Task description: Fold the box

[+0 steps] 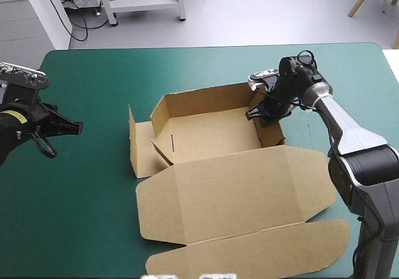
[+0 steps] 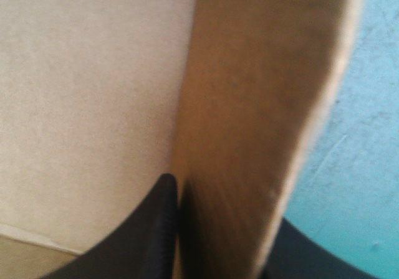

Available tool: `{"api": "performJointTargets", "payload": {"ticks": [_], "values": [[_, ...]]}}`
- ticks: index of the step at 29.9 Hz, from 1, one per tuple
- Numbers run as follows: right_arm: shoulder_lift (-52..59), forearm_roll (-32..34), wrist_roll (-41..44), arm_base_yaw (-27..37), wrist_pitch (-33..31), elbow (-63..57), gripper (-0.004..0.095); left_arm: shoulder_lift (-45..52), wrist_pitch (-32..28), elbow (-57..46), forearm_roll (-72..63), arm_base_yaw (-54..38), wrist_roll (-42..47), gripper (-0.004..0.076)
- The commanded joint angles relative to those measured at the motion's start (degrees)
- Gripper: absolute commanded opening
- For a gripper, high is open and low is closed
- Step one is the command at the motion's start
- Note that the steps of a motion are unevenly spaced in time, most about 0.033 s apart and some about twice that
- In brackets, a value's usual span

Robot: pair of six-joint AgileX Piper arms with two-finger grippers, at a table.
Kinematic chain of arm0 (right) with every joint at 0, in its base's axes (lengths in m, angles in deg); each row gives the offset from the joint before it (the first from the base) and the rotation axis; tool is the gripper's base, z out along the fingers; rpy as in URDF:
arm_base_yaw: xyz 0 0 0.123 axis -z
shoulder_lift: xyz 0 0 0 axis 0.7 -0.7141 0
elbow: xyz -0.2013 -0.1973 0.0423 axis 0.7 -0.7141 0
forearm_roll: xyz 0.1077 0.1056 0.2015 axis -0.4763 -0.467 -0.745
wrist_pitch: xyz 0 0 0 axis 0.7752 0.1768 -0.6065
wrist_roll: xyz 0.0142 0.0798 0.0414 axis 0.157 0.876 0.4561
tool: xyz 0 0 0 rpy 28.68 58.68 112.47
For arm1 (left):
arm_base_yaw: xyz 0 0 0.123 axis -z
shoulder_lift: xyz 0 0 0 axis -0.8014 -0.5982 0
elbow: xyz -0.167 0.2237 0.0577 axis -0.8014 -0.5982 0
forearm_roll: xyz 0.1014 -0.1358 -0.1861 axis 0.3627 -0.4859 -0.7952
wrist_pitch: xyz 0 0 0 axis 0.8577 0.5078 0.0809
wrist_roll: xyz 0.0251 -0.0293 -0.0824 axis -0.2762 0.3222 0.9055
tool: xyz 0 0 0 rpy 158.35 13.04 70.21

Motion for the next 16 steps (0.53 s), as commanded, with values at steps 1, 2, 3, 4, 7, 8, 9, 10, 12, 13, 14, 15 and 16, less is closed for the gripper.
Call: {"api": "performJointTargets", "payload": {"ticks": [1, 2, 3, 4, 7, 8, 9, 10, 12, 13, 14, 15, 16], "values": [[3.3, 0.3, 0.0, 0.2, 0.9, 1.9, -0.0011, 1.0, -3.2, 1.5, -0.2, 0.0, 0.6, -0.001], [3.3, 0.3, 0.0, 0.2, 0.9, 1.9, -0.0006, 1.0, -3.2, 1.5, -0.2, 0.0, 0.6, -0.001], [3.3, 0.3, 0.0, 0.2, 0.9, 2.0, -0.0011, 1.0, -3.2, 1.5, -0.1, 0.0, 0.6, -0.001], [3.3, 0.3, 0.2, 0.2, 0.9, 2.3, -0.0019, 1.0, -3.2, 1.5, 0.3, 0.0, 0.6, -0.001], [3.9, 0.3, 1.0, 0.3, 0.9, 3.2, -0.0019, 1.0, -2.8, 1.5, 0.4, 0.0, 0.6, -0.001], [4.3, 0.3, 1.0, 0.3, 0.9, 3.5, -0.0019, 0.9, -2.8, 1.5, 0.7, 0.0, 0.6, -0.001], [5.1, 0.3, 1.0, 0.3, 0.9, 4.0, -0.0019, 0.8, -2.8, 1.5, 1.0, 0.0, 0.6, -0.001], [5.9, 0.3, 0.9, 0.3, 0.9, 4.4, -0.0019, 0.8, -2.8, 1.5, 1.6, 0.0, 0.6, -0.001], [7.9, 1.3, 0.7, 0.4, 0.9, 5.0, -0.0019, 0.7, -2.9, 1.5, 3.2, 0.0, 0.6, -0.001], [9.3, 2.2, 0.5, 0.4, 0.9, 5.1, -0.0019, 0.6, -2.7, 1.5, 4.1, 0.0, 0.6, -0.001], [11.0, 3.2, 0.4, 0.7, 0.9, 5.1, -0.0019, 0.4, -2.2, 1.5, 5.6, 0.0, 0.6, -0.001], [12.2, 3.7, 0.3, 1.0, 0.9, 5.1, -0.0019, 0.1, -1.6, 1.5, 6.6, 0.0, 0.6, -0.001], [13.9, 3.7, -0.3, 1.5, 0.9, 5.1, -0.0019, -0.3, -0.8, 1.5, 7.9, 0.0, 0.7, -0.001]]}}
